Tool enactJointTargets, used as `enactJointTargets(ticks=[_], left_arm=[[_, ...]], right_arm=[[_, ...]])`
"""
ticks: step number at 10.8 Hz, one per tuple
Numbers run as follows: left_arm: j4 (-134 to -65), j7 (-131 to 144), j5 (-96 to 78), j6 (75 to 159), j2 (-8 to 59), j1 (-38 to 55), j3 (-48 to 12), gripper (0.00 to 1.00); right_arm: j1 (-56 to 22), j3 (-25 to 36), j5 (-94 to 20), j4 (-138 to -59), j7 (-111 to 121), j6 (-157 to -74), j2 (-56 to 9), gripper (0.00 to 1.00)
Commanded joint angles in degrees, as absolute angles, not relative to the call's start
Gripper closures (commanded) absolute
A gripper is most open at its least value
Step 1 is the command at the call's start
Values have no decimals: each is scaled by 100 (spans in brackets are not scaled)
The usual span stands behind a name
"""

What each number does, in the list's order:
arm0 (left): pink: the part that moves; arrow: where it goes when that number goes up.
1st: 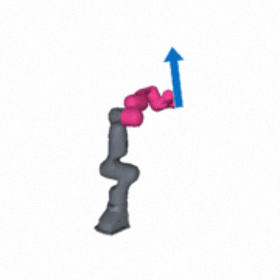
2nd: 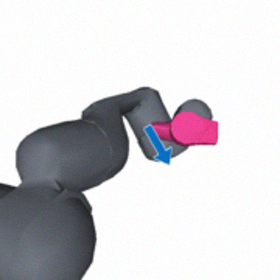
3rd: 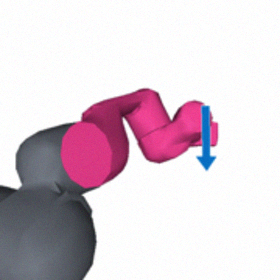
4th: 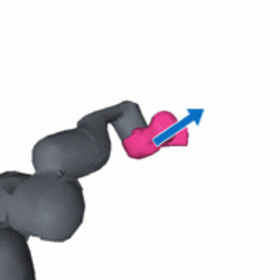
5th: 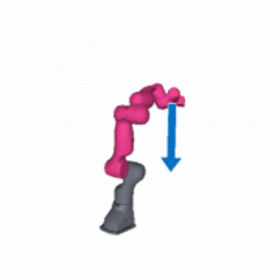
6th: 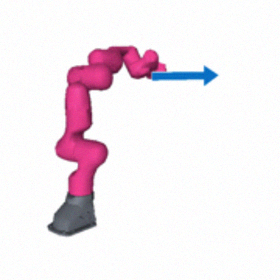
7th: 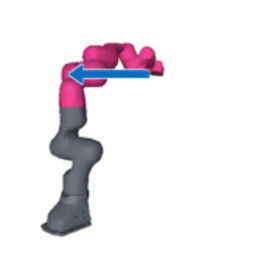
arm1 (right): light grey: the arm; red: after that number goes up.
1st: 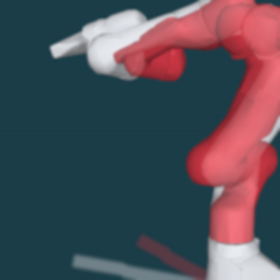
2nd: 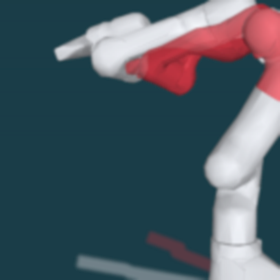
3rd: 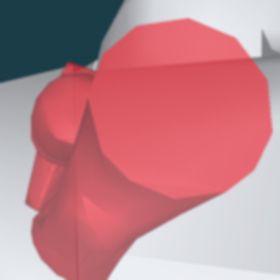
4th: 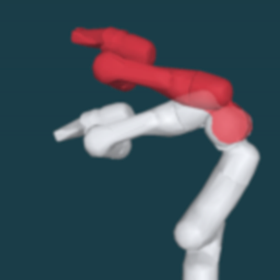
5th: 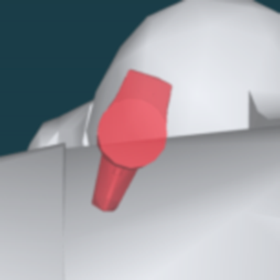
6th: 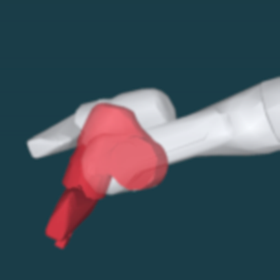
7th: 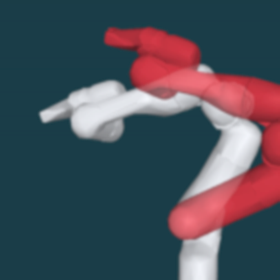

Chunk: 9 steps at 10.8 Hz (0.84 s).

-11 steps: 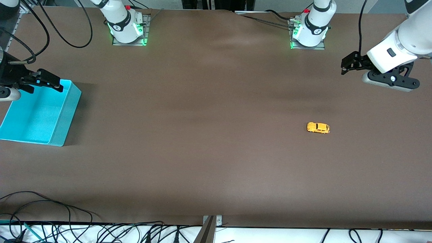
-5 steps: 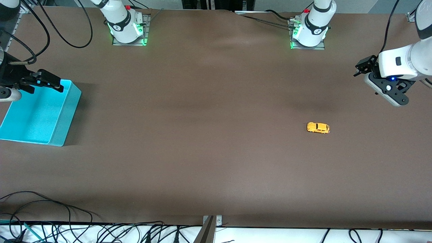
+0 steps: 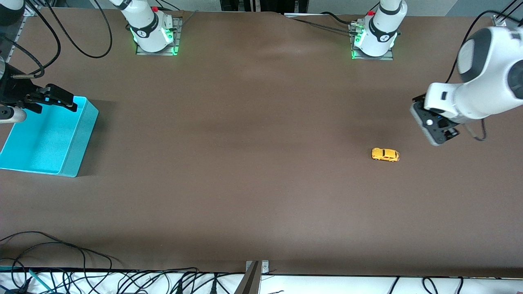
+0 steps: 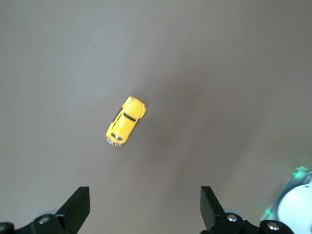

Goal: Wind up and store yellow beetle car
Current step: 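Move the left gripper over the yellow beetle car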

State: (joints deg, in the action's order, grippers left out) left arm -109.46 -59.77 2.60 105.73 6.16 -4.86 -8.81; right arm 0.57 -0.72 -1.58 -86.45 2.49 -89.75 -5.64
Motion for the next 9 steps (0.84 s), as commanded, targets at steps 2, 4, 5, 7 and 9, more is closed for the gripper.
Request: enactJointTargets(ticks=[2, 4, 5, 7, 9], left_arm=[[-12047, -7159, 649, 12212, 781, -466, -914, 0], [-12208, -7801, 712, 12925, 1219, -483, -914, 0], [-12208, -8161, 712, 13294, 1483, -544, -914, 0], [-12208, -8603, 712, 13744, 1853, -606, -905, 0], [-12208, -8771, 721, 13983, 2125, -633, -897, 0]], right_arm=[[61, -79, -114, -8719, 246, -9009, -510, 0], [62, -79, -114, -8719, 246, -9009, -518, 0], [62, -79, -114, -8710, 246, -9017, -519, 0], [62, -79, -114, -8719, 246, -9009, -510, 0], [62, -79, -114, -8710, 246, -9009, -519, 0]])
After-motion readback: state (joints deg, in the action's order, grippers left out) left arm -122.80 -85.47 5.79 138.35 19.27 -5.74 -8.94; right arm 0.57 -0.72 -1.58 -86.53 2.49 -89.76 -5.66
